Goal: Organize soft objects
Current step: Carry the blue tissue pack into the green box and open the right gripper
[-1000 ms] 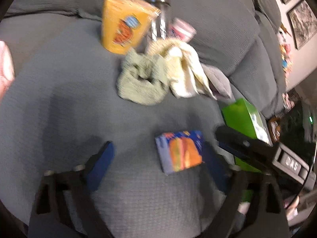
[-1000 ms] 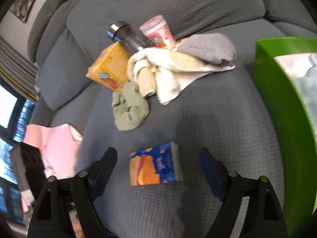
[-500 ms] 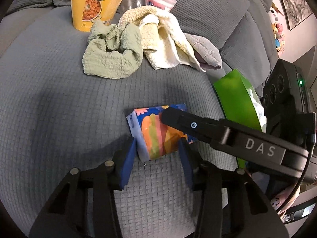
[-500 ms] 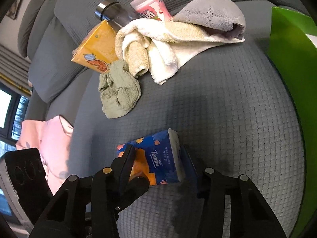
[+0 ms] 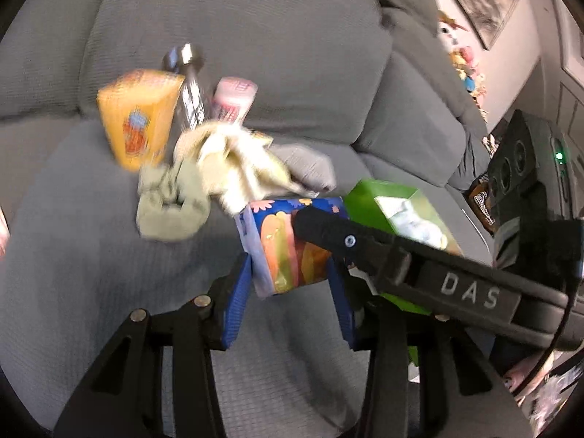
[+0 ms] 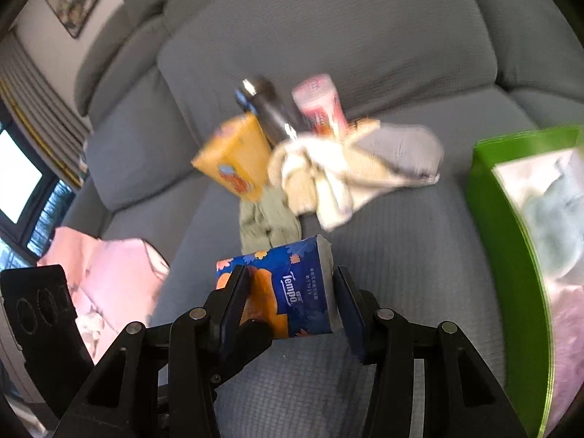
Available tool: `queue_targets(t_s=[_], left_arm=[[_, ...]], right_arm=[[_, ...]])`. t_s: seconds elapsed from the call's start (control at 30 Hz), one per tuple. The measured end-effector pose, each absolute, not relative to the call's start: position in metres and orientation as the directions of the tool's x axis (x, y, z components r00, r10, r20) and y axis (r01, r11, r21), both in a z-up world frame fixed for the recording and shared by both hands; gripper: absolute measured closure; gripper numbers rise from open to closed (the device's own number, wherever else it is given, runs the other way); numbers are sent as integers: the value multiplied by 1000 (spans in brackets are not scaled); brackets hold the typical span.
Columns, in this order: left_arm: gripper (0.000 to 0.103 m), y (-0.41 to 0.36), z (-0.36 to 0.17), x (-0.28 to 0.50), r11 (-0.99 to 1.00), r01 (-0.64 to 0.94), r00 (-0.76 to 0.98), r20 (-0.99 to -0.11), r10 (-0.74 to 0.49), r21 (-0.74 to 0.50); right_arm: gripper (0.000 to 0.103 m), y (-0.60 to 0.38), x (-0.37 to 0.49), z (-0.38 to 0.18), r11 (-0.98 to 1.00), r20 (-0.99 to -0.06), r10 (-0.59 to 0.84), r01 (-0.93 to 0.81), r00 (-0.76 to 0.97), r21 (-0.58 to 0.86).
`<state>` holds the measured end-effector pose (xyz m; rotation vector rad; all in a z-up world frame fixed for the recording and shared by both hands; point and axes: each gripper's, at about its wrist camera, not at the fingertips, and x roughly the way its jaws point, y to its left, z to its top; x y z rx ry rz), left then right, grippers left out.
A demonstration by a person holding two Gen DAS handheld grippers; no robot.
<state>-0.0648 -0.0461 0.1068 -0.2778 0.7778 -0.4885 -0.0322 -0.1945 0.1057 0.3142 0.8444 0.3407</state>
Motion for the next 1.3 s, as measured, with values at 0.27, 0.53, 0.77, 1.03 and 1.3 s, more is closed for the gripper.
queue_targets(t_s=[0.27,0.53,0.77,1.03,1.3], left_arm=[[62,-102,152,-80,817,470,629,-522,-576,-334],[62,-166,166,-83,759,588,583,-505,-637,-278],[62,-215,157,-82,693,660,492,-529,-691,-292],[62,-254,137,-73,624,699,368,-571,-734,-351],[64,-280,108,-60,594,674,238,-632,-738,-439]], right_arm=[[52,-252,-75,153,908,-536,346,-130,770,398],[52,-317,-107,168,898,-465,236,-9,854,440],[52,-363,-122,162,880,-484,131,124,865,459],[52,-399,-125,141,842,-552,52,261,832,473],[52,-421,-118,115,804,-659,4,389,752,449]])
